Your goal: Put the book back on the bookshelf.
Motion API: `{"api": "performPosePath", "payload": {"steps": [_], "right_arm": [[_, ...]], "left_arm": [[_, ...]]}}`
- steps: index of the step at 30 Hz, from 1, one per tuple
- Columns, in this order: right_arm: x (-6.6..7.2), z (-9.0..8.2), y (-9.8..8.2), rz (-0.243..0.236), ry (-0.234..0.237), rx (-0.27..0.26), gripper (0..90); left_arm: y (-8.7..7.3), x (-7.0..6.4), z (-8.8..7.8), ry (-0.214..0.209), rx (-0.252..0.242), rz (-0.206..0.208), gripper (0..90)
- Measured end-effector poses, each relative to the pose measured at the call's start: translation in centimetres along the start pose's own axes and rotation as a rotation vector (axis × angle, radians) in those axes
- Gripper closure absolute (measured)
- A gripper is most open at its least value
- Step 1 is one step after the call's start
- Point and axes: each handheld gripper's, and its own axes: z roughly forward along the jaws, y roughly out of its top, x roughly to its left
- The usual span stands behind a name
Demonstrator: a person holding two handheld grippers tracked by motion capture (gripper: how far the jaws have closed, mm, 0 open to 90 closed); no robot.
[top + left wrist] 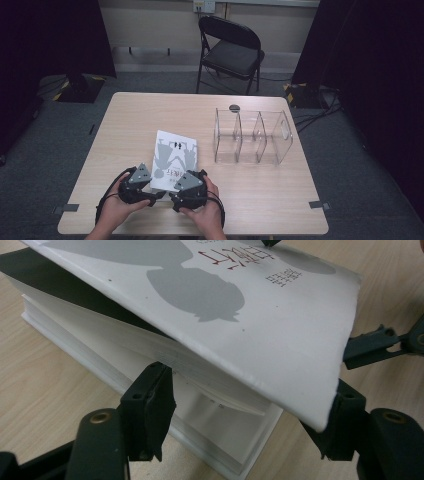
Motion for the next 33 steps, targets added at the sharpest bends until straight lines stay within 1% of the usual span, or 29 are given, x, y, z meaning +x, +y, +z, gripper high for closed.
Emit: {"api": "performPosePath", "payload": {"steps": [2, 4, 10, 11, 14, 18, 20, 21, 22, 23, 25, 26, 27, 28, 29, 30, 32, 33], "right_arm": [[0.1, 0.1, 0.0, -0.009, -0.017, 0.001, 9.3], [0.2, 0.2, -0.1, -0.011, -0.034, -0.009, 9.3], [0.3, 0.3, -0.2, -0.002, -0.053, -0.013, 9.8], [0.3, 0.4, -0.2, -0.007, -0.056, -0.016, 9.8], [0.4, 0.4, -0.3, -0.026, -0.066, -0.022, 10.8], [0.5, 0.4, -0.5, -0.027, -0.070, -0.033, 11.4], [0.5, 0.4, -0.6, -0.036, -0.070, -0.038, 12.7], [0.5, 0.3, -0.5, -0.041, -0.070, -0.041, 14.1], [0.6, 0.3, -0.5, -0.055, -0.067, -0.041, 16.1], [0.6, 0.2, -0.4, -0.062, -0.068, -0.039, 17.7], [0.6, 0.1, -0.2, -0.070, -0.066, -0.026, 19.5], [0.5, 0.0, -0.1, -0.072, -0.064, -0.022, 20.2], [0.5, 0.0, 0.0, -0.072, -0.064, -0.017, 21.0], [0.6, -0.1, 0.1, -0.077, -0.066, -0.010, 22.2], [0.7, -0.1, 0.1, -0.080, -0.068, -0.009, 23.1], [0.8, -0.1, 0.1, -0.089, -0.074, -0.006, 24.6], [0.9, -0.2, 0.2, -0.110, -0.088, -0.005, 27.2], [0.8, -0.3, 0.1, -0.103, -0.088, -0.017, 28.0]], "left_arm": [[0.1, 0.0, 0.0, -0.006, 0.002, -0.005, 34.2], [0.2, -0.2, 0.1, -0.007, -0.004, -0.002, 34.2], [0.1, -0.1, 0.1, -0.009, 0.000, 0.000, 34.2], [0.0, -0.2, 0.2, -0.011, -0.007, -0.004, 34.2], [0.0, -0.1, 0.2, -0.015, -0.002, -0.006, 34.2], [-0.1, -0.1, 0.2, -0.013, -0.002, -0.004, 34.3], [-0.1, 0.0, 0.2, -0.010, -0.002, -0.001, 34.2], [-0.1, -0.1, 0.2, -0.018, -0.005, -0.014, 34.2], [-0.1, 0.0, 0.2, -0.020, -0.011, -0.011, 34.1], [-0.1, 0.0, 0.2, -0.023, -0.015, -0.021, 34.1], [-0.2, 0.2, 0.2, -0.024, -0.011, -0.015, 33.7], [-0.4, 0.2, 0.3, -0.024, -0.020, -0.021, 33.0], [-0.5, 0.2, 0.2, -0.023, -0.024, -0.007, 33.0], [-0.6, 0.2, 0.2, -0.017, -0.025, -0.004, 31.8], [-0.6, 0.1, 0.1, 0.000, -0.021, 0.005, 29.2], [-0.7, 0.0, 0.0, 0.009, -0.011, 0.013, 26.1], [-0.9, -0.1, -0.3, 0.016, 0.003, 0.038, 24.6], [-1.0, -0.2, -0.4, 0.023, 0.013, 0.043, 23.5]]}}
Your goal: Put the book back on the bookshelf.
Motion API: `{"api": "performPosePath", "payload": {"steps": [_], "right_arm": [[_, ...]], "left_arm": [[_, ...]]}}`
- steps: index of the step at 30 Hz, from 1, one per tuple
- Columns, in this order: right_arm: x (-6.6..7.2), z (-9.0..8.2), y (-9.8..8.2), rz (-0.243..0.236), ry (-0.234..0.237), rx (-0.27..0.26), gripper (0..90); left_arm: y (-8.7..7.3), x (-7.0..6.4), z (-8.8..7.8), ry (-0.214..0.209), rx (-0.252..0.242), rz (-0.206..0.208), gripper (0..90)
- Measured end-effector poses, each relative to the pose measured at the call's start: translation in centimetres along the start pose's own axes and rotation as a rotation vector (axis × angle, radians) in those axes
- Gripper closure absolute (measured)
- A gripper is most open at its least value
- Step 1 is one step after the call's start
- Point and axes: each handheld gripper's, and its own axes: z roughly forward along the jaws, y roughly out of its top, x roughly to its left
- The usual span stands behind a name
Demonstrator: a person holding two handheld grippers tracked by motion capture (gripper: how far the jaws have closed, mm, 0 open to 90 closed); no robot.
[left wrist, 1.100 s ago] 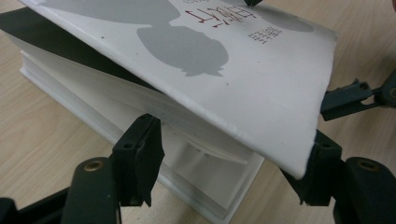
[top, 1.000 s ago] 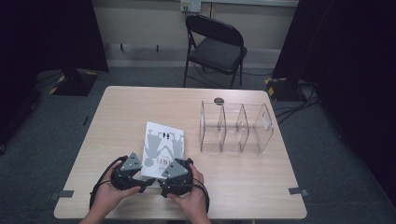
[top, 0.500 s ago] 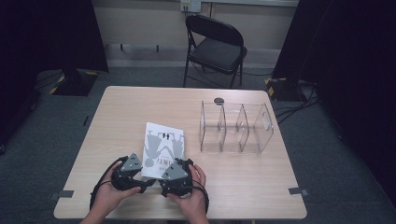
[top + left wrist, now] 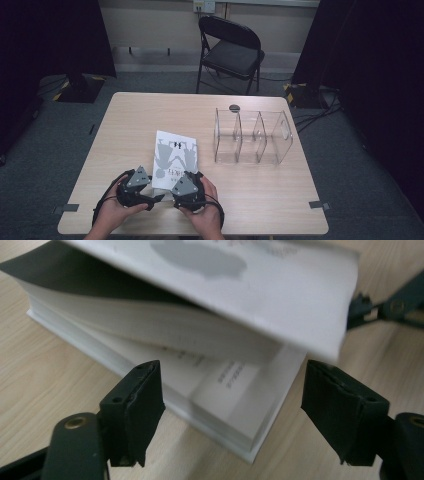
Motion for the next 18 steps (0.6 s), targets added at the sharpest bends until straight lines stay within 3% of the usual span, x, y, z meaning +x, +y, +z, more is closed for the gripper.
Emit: {"api": "performPosePath", "payload": {"steps": [3, 7, 11, 18], "right_arm": [[-0.1, -0.2, -0.1, -0.002, -0.009, -0.011, 31.8], [-0.3, -0.4, 0.0, 0.002, -0.027, -0.019, 37.0], [-0.6, -0.7, 0.2, -0.009, -0.049, -0.017, 43.3], [-1.2, -1.0, 0.7, -0.020, -0.063, 0.003, 49.5]], "left_arm": [[-0.7, 0.0, 0.0, -0.013, 0.014, 0.021, 22.1], [-1.4, 0.4, -0.1, -0.030, 0.033, 0.007, 22.2], [-1.5, 0.5, -0.1, -0.023, 0.043, 0.053, 21.9], [-2.0, 1.0, 0.2, -0.034, 0.065, 0.040, 20.7]]}}
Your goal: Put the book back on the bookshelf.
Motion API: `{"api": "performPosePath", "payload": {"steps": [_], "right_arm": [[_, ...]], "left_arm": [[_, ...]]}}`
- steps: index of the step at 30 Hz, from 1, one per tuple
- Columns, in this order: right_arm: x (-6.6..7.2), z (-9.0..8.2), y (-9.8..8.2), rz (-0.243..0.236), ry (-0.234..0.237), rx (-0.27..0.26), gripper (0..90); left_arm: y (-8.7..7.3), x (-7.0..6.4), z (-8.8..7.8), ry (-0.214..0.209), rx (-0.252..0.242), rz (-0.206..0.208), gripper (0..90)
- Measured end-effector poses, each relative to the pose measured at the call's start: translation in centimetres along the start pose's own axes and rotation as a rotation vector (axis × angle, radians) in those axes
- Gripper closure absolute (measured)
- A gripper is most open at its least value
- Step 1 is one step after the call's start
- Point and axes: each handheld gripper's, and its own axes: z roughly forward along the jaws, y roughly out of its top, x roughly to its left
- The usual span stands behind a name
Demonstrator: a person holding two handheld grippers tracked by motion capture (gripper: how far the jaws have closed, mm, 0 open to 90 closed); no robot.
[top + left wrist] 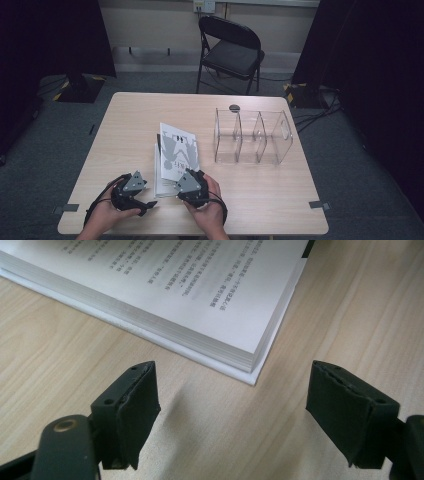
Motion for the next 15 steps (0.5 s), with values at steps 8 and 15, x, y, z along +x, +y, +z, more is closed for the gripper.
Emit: {"api": "performPosePath", "payload": {"steps": [8, 15], "right_arm": [[-1.0, -0.3, 0.8, 0.011, 0.007, 0.020, 53.4], [-1.6, -0.7, 1.9, 0.013, -0.002, 0.029, 55.7]], "left_arm": [[-0.2, 0.2, 0.3, -0.007, 0.004, 0.005, 19.3], [-0.4, 0.4, 0.5, 0.001, 0.006, 0.000, 16.1]]}}
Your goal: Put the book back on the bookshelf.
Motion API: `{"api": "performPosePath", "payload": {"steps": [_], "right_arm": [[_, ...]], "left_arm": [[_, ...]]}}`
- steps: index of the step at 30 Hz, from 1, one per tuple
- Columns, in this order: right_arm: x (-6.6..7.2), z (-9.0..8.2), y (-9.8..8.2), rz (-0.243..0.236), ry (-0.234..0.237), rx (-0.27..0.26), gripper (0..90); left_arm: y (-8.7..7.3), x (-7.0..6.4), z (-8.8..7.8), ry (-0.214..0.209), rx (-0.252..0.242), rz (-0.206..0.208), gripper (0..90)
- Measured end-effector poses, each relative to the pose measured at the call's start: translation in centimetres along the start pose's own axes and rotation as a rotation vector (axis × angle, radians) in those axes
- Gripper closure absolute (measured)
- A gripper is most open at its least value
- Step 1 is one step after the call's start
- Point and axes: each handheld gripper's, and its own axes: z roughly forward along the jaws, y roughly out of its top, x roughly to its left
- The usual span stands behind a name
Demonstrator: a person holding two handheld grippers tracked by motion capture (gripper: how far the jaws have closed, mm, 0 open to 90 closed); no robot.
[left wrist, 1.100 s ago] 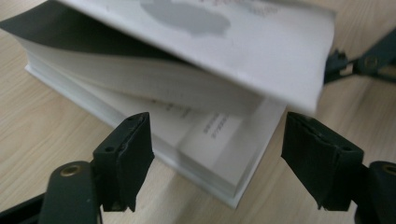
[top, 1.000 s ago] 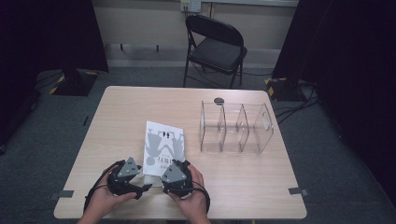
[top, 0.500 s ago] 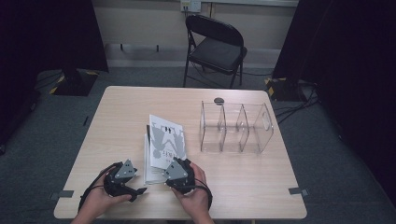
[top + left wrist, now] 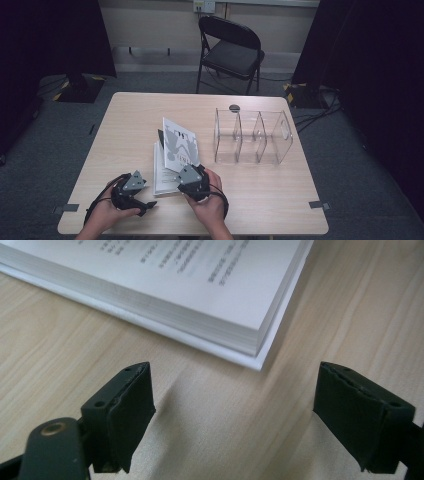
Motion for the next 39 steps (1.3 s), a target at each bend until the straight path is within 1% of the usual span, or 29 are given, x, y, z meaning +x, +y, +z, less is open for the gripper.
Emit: {"api": "performPosePath", "payload": {"steps": [2, 5, 6, 7, 8, 9, 11, 13, 14, 16, 18, 20, 22, 24, 25, 26, 28, 29, 31, 32, 34, 36, 37, 39], "right_arm": [[-0.2, -0.1, 0.5, -0.011, -0.003, 0.007, 56.3], [-0.5, -0.2, 0.8, -0.013, 0.001, 0.020, 56.7], [-0.5, -0.2, 1.0, -0.009, 0.000, 0.021, 56.8], [-0.6, -0.3, 1.1, -0.012, 0.001, 0.025, 57.0], [-0.7, -0.3, 1.2, -0.013, 0.001, 0.029, 57.0], [-0.8, -0.3, 1.3, -0.012, 0.002, 0.030, 57.1], [-1.0, -0.3, 1.5, -0.008, 0.006, 0.033, 57.2], [-1.2, -0.4, 1.8, -0.011, 0.010, 0.040, 57.4], [-1.3, -0.4, 1.9, -0.010, 0.011, 0.042, 57.6], [-1.5, -0.5, 2.1, -0.012, 0.010, 0.046, 58.1], [-1.7, -0.6, 2.2, 0.001, 0.013, 0.050, 58.2], [-1.9, -0.6, 2.3, 0.001, 0.013, 0.051, 58.4], [-1.9, -0.7, 2.4, 0.002, 0.014, 0.055, 58.4], [-1.8, -0.7, 2.4, 0.005, 0.017, 0.064, 58.5], [-1.8, -0.7, 2.4, 0.004, 0.017, 0.066, 58.5], [-1.9, -0.7, 2.5, 0.002, 0.019, 0.069, 58.5], [-1.9, -0.7, 2.6, 0.004, 0.020, 0.073, 58.6], [-1.9, -0.7, 2.6, 0.009, 0.021, 0.076, 58.6], [-2.1, -0.8, 2.7, 0.015, 0.024, 0.070, 58.8], [-2.2, -0.9, 2.9, 0.017, 0.025, 0.071, 59.0], [-2.2, -1.1, 3.1, 0.007, 0.029, 0.073, 59.1], [-2.1, -1.2, 3.3, 0.009, 0.033, 0.082, 59.1], [-2.2, -1.2, 3.3, -0.001, 0.036, 0.078, 59.0], [-2.2, -1.3, 3.3, 0.002, 0.038, 0.078, 59.0]], "left_arm": [[-0.1, 0.1, 0.1, -0.008, -0.005, -0.002, 16.3], [-0.4, 0.3, 0.4, -0.007, 0.007, -0.011, 16.3], [-0.5, 0.4, 0.5, -0.010, -0.007, -0.031, 15.8], [-0.6, 0.6, 0.5, -0.020, -0.001, -0.041, 16.0], [-0.6, 0.6, 0.5, -0.016, -0.006, -0.049, 16.0], [-0.6, 0.7, 0.6, -0.012, -0.013, -0.044, 15.9], [-0.7, 0.8, 0.7, -0.013, -0.017, -0.068, 15.9], [-0.7, 1.0, 0.8, -0.005, -0.024, -0.072, 15.8], [-0.7, 1.0, 0.9, -0.001, -0.036, -0.082, 15.7], [-0.6, 1.2, 1.0, 0.006, -0.038, -0.083, 15.6], [-0.6, 1.3, 1.2, 0.009, -0.045, -0.102, 15.5], [-0.5, 1.5, 1.4, 0.010, -0.050, -0.105, 15.4], [-0.4, 1.6, 1.5, 0.014, -0.059, -0.122, 15.4], [-0.3, 1.7, 1.7, 0.027, -0.061, -0.124, 15.4], [-0.2, 1.8, 1.8, 0.039, -0.072, -0.113, 15.4], [-0.2, 1.9, 1.8, 0.045, -0.072, -0.099, 15.4], [-0.3, 2.0, 1.9, 0.054, -0.083, -0.122, 15.4], [-0.3, 2.2, 2.0, 0.059, -0.088, -0.123, 15.4], [-0.2, 2.1, 2.1, 0.056, -0.095, -0.145, 15.3], [-0.1, 2.2, 2.1, 0.066, -0.093, -0.131, 15.4], [0.0, 2.2, 2.3, 0.066, -0.096, -0.134, 15.4], [0.2, 2.3, 2.6, 0.065, -0.107, -0.138, 15.4], [0.3, 2.3, 2.7, 0.060, -0.108, -0.146, 15.4], [0.4, 2.5, 2.8, 0.060, -0.108, -0.139, 15.3]]}}
